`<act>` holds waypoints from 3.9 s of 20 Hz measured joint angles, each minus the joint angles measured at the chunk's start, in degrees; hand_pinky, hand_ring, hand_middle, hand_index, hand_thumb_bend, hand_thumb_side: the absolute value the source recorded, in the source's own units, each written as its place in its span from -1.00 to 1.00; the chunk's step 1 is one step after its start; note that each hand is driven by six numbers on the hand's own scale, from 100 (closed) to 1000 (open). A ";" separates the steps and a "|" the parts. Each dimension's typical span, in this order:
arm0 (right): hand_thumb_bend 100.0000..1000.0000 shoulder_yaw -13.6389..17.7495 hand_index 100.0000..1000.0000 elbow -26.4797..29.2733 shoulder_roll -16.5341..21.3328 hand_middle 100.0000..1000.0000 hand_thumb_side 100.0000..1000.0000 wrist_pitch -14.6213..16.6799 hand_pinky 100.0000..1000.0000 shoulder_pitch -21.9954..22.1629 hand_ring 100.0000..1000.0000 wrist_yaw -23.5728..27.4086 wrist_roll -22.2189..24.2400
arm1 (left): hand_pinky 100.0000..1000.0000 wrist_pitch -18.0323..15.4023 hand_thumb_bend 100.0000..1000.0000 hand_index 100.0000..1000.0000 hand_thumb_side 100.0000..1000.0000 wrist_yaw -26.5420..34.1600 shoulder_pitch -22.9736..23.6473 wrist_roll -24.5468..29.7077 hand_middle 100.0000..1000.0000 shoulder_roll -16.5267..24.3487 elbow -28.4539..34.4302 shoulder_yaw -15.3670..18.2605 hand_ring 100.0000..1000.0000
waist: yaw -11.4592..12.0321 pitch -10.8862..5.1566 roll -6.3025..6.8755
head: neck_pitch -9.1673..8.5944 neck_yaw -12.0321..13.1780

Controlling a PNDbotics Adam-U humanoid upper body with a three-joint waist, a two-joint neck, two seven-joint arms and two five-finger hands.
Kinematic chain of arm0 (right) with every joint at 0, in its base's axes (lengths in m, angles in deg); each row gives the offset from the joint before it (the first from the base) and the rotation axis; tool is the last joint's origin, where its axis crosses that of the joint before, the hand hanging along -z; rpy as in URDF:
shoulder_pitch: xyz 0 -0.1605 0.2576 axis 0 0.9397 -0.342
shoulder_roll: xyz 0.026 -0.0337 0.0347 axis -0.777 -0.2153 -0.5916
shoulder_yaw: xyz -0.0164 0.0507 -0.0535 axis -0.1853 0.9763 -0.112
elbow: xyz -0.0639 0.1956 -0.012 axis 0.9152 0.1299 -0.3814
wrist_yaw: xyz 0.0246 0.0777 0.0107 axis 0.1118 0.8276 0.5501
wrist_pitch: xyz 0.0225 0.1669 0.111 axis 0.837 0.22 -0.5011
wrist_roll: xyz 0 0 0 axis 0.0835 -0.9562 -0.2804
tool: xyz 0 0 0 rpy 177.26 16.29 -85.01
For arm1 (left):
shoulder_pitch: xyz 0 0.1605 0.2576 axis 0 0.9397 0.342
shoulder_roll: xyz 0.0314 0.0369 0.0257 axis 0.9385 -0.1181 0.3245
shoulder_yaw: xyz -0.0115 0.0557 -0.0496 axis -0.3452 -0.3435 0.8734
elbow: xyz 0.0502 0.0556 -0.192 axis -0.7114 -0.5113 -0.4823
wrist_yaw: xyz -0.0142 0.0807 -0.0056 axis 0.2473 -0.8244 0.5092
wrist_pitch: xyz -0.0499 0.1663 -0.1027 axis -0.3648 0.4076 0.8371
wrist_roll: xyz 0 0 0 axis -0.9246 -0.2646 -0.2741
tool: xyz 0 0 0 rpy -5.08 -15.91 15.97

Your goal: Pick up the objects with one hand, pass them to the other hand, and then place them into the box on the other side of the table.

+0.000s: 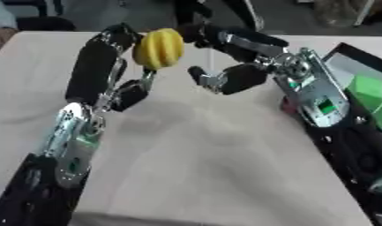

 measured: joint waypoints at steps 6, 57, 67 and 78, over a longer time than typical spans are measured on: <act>-1.00 0.06 1.00 0.23 -0.14 1.00 -0.23 -3.37 1.00 -0.43 1.00 3.72 2.00 | 0.28 -0.54 -0.94 0.21 -1.00 -2.40 0.00 -0.51 0.07 -0.23 0.02 -0.50 0.13 | 0.00 0.00 0.00 | 0.00 -0.31; -1.00 0.50 1.00 6.00 0.82 1.00 -0.13 -10.54 1.00 -0.37 1.00 9.03 0.75 | 0.08 3.16 -0.72 0.10 -1.00 -12.78 0.06 -13.12 -0.21 -1.52 4.08 -2.29 -0.12 | 0.02 0.00 0.00 | -0.24 -2.01; -1.00 0.31 1.00 5.38 0.76 1.00 -0.08 -11.18 1.00 -0.46 1.00 9.27 2.27 | 0.06 2.82 -0.65 0.08 -1.00 -16.39 0.03 -13.55 -0.20 -1.71 4.22 -2.65 -0.12 | 0.20 0.00 0.00 | -0.31 -2.45; -1.00 0.07 1.00 4.03 0.67 1.00 -0.05 -11.24 1.00 -1.01 1.00 8.98 3.50 | 0.06 2.32 -0.64 0.08 -1.00 -18.91 -0.01 -13.57 -0.20 -2.18 4.29 -3.01 -0.12 | 0.38 0.00 0.00 | -0.48 -2.85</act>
